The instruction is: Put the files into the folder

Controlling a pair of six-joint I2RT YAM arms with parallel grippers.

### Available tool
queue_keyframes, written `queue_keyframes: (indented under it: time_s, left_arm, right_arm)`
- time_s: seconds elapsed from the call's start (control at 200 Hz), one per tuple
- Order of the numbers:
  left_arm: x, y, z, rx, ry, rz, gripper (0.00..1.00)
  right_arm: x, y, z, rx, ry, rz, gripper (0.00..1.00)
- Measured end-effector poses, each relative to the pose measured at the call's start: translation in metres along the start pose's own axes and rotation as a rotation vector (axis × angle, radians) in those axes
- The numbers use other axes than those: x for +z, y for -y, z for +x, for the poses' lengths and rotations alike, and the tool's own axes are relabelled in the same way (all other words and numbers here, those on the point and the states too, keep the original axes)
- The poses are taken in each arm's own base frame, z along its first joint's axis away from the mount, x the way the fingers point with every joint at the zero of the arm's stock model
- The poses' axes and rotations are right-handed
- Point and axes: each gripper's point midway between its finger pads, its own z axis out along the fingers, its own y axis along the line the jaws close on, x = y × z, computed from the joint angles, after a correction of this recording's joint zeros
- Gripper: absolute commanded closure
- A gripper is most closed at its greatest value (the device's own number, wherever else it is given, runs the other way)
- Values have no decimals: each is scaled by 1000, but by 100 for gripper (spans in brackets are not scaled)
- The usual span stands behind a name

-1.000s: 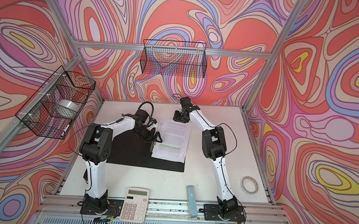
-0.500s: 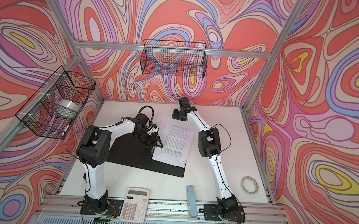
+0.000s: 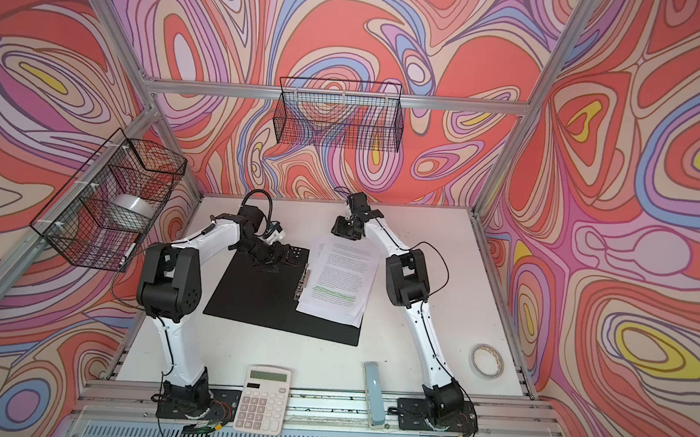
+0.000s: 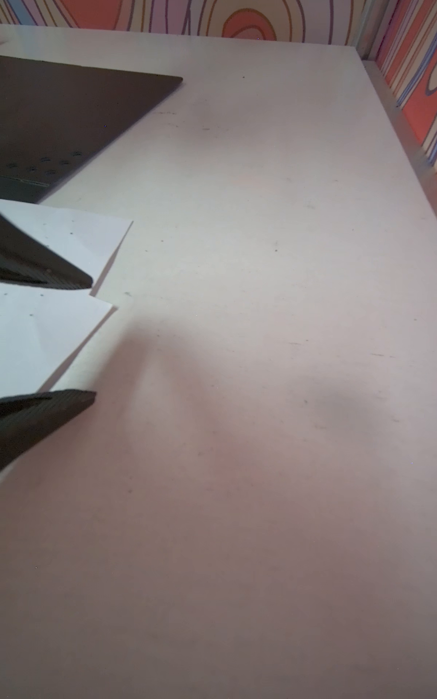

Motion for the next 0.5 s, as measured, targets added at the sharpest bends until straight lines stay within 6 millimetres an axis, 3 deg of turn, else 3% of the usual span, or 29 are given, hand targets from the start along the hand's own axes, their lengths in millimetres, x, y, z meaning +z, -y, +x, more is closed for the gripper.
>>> queue_keyframes:
  time_s: [0.501]
  left_arm:
    - [-1, -2, 0, -9, -1, 0, 5]
  right_arm:
    - [-11, -8, 32, -4, -153, -43, 56]
